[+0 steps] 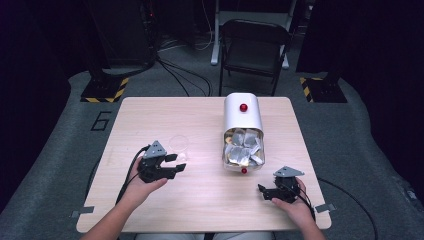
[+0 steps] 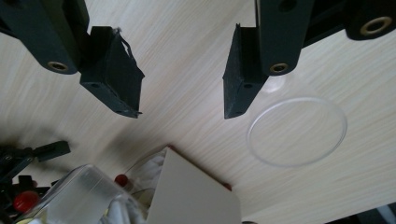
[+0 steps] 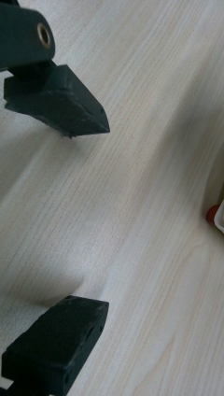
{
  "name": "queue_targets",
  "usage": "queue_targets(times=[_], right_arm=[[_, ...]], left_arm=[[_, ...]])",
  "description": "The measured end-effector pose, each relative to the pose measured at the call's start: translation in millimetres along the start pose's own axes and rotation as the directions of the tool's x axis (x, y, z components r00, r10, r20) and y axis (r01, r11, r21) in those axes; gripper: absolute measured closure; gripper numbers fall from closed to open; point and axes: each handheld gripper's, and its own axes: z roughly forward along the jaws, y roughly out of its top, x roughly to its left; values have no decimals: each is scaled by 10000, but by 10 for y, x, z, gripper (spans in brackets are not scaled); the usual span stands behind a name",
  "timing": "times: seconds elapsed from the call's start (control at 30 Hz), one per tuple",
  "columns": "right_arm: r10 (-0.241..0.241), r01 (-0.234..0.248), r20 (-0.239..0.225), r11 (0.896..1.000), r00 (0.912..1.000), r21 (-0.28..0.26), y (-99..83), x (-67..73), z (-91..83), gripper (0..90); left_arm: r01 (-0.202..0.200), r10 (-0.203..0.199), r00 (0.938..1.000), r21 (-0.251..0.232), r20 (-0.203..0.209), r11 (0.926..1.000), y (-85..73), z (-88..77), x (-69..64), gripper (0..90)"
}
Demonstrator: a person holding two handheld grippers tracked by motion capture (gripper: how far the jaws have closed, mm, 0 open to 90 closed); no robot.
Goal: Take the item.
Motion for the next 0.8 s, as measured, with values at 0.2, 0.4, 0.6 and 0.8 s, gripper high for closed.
queue_targets(times=[0.2, 0.4, 0.6, 0.8], right_arm=[[-38, 38, 1, 10000, 10000, -13, 0, -3, 1, 117], [-47, 47, 0, 10000, 10000, -14, 0, -3, 1, 117], [29, -29, 17, 10000, 10000, -2, -1, 4, 0, 117], [31, -31, 16, 10000, 10000, -7, -1, 4, 0, 117]], left_arm=[[-200, 202, 9997, -94, 155, 9998, 191, 82, -116, 490], [-390, 396, 9984, -145, 401, 9991, 327, 149, -208, 505], [-479, 489, 9970, -182, 607, 9987, 415, 194, -271, 509], [-475, 490, 9962, -228, 715, 9986, 528, 212, -311, 509]])
